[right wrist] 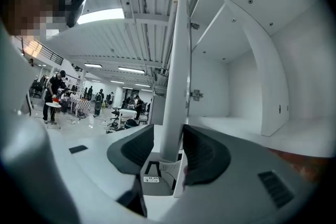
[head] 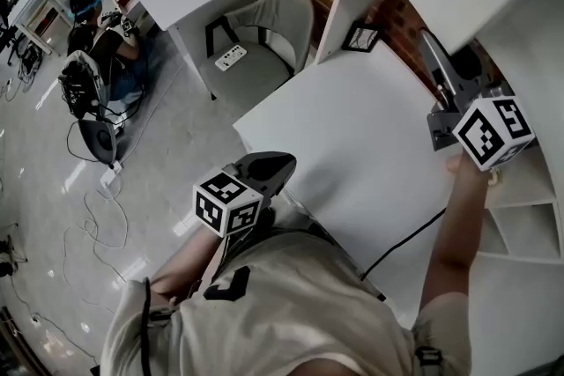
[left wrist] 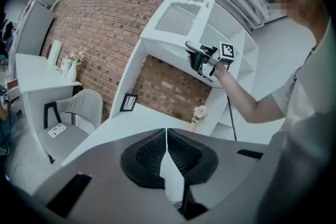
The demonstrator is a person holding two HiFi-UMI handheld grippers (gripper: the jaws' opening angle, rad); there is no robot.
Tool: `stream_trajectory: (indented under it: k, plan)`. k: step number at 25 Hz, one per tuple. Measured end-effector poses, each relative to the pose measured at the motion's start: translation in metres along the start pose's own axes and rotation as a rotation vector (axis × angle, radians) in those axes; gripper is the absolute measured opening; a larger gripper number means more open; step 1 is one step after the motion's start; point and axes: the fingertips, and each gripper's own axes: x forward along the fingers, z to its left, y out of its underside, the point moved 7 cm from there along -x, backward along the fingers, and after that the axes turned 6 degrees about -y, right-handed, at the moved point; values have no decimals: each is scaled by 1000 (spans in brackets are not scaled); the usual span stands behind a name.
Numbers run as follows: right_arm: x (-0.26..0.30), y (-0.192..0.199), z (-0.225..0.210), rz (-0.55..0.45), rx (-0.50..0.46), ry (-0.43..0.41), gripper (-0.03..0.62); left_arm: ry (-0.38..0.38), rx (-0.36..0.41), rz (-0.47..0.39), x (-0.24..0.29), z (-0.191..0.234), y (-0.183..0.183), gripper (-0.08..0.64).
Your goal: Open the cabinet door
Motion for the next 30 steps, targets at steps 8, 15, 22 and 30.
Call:
stream_trajectory:
  k: [8,15,22,30]
  plan:
    - [-1,-1,4,4,-26,16,129,16,24,8,6,-6,-4,23]
    - [10,2,10,20,-59,14,130,-2,18,9,4,5,-1,23]
    - [7,1,20,24,-59,-6,146,21,31,9,7,-3,-3,23]
    - [16,-2,39,33,-74,-69,184,23,28,-1,9,-3,-2,23]
